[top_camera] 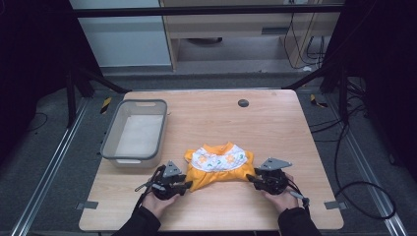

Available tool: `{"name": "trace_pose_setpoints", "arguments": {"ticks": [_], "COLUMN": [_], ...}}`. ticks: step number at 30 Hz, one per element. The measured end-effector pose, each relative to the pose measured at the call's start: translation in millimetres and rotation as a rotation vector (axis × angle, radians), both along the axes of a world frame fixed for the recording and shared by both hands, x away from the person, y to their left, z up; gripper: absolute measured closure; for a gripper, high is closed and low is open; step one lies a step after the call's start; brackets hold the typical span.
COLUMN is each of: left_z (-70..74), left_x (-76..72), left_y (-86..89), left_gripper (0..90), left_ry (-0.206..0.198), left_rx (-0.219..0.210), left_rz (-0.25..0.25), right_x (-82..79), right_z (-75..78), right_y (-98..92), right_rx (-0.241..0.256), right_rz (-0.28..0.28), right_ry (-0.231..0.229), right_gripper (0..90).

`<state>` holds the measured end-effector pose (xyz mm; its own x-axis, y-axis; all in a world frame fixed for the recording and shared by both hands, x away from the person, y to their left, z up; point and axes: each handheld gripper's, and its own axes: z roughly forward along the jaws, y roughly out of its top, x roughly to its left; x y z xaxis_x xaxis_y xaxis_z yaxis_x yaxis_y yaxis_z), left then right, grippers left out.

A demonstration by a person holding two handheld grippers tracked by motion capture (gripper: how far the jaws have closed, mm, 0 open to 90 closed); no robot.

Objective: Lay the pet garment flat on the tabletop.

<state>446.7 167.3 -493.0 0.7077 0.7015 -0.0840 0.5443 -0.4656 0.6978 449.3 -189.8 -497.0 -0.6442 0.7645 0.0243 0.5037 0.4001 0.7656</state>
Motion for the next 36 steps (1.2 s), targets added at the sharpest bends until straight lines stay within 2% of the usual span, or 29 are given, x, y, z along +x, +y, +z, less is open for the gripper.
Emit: {"name": "trace_pose_setpoints", "arguments": {"ticks": [2, 3, 4, 7, 12, 14, 16, 19, 22, 25, 27, 30, 33, 36], "left_z": [3.0, 4.9, 6.8, 13.8, 32.3, 31.6, 26.2, 19.5, 17.2, 13.1, 7.7, 0.4, -0.9, 2.0], "left_x": [-0.2, -0.3, -0.9, -4.5, -14.1, -16.2, -16.0, -15.1, -16.6, -16.4, -13.5, -7.8, -5.1, -5.1], "left_y": [2.9, 4.2, 4.4, 4.1, 10.2, 12.1, 11.6, 8.7, 5.4, 0.2, -3.4, -7.7, -7.6, -4.0], "left_gripper": [86.3, 89.6, 89.7, 90.0, 90.0, 90.0, 89.7, 69.3, 50.6, 40.2, 37.4, 41.0, 54.6, 72.2], "left_ry": [0.017, 0.017, 0.026, 0.008, -0.053, -0.064, -0.073, -0.076, -0.075, -0.071, -0.054, -0.028, -0.018, -0.008], "left_rx": [-0.018, -0.027, -0.032, -0.043, -0.098, -0.095, -0.068, -0.041, -0.054, -0.036, -0.018, 0.012, 0.014, 0.002], "left_rz": [-0.002, -0.003, -0.007, -0.026, -0.042, -0.034, -0.02, -0.007, -0.007, -0.013, -0.011, -0.016, -0.013, -0.012], "right_x": [-0.9, -1.8, -2.8, -7.6, -19.6, -24.6, -25.0, -22.5, -21.4, -21.5, -20.9, -19.1, -17.7, -17.5], "right_z": [2.3, 4.1, 6.4, 14.8, 28.9, 32.9, 31.7, 25.9, 22.2, 21.1, 20.1, 16.8, 15.2, 15.5], "right_y": [-0.3, -0.7, -1.5, -2.9, -7.0, -8.6, -8.5, -6.9, -6.3, -5.6, -5.0, -3.7, -2.4, -2.0], "right_rx": [-0.003, 0.005, 0.015, 0.049, 0.101, 0.122, 0.118, 0.097, 0.084, 0.073, 0.068, 0.051, 0.045, 0.05], "right_rz": [0.006, 0.012, 0.017, 0.036, 0.068, 0.077, 0.079, 0.07, 0.068, 0.067, 0.068, 0.065, 0.065, 0.065], "right_ry": [0.009, 0.011, 0.011, 0.009, -0.001, -0.007, 0.001, 0.024, 0.03, 0.025, 0.026, 0.037, 0.042, 0.042], "right_gripper": [79.8, 83.6, 85.1, 86.2, 86.4, 86.4, 86.4, 86.1, 85.8, 85.4, 85.0, 85.0, 85.2, 85.4]}}
